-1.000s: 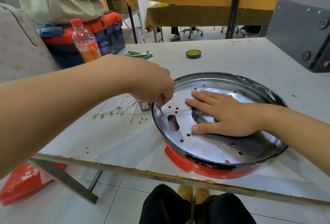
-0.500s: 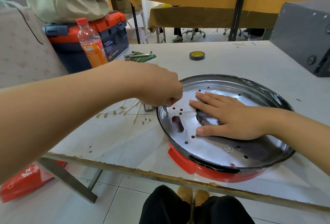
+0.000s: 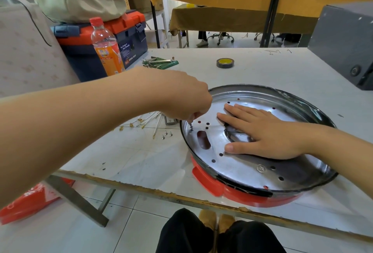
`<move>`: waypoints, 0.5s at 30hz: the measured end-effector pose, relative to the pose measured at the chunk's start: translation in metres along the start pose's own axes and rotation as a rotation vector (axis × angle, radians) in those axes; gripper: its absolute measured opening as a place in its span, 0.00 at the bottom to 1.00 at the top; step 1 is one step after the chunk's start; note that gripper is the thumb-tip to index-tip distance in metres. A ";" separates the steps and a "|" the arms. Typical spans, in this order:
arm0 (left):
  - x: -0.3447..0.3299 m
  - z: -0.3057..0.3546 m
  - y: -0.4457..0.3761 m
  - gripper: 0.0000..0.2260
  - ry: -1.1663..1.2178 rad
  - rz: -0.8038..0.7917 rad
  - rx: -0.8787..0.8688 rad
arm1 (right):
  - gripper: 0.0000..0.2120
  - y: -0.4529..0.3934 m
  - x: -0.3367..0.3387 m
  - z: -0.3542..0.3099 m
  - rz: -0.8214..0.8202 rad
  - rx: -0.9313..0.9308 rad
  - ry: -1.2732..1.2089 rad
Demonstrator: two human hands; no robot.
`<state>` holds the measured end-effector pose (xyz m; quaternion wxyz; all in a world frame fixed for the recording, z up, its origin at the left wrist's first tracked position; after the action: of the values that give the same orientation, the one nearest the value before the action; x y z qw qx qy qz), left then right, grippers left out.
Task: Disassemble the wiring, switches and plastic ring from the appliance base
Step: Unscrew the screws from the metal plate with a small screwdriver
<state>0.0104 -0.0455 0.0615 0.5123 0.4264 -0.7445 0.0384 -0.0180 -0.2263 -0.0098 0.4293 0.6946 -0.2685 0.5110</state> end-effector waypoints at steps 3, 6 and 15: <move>-0.001 0.003 0.000 0.06 -0.117 0.041 -0.021 | 0.44 0.000 0.000 0.000 -0.001 -0.001 -0.003; -0.002 0.003 0.000 0.04 -0.131 0.049 -0.038 | 0.44 0.000 0.001 0.000 -0.006 -0.005 -0.001; -0.005 0.010 -0.002 0.07 -0.083 -0.042 -0.026 | 0.43 0.001 0.000 0.000 0.001 -0.005 -0.013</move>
<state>0.0045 -0.0487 0.0521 0.4874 0.4365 -0.7563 0.0004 -0.0191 -0.2265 -0.0089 0.4289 0.6966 -0.2731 0.5061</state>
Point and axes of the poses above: each hand's wrist, its own y-axis away from the middle knuckle, its own x-axis out of the back of the hand, z = x × y, the point moved 1 cm from there along -y, towards the middle knuckle, and after that the axes turned 3 degrees about -x, right-handed, at the moved point
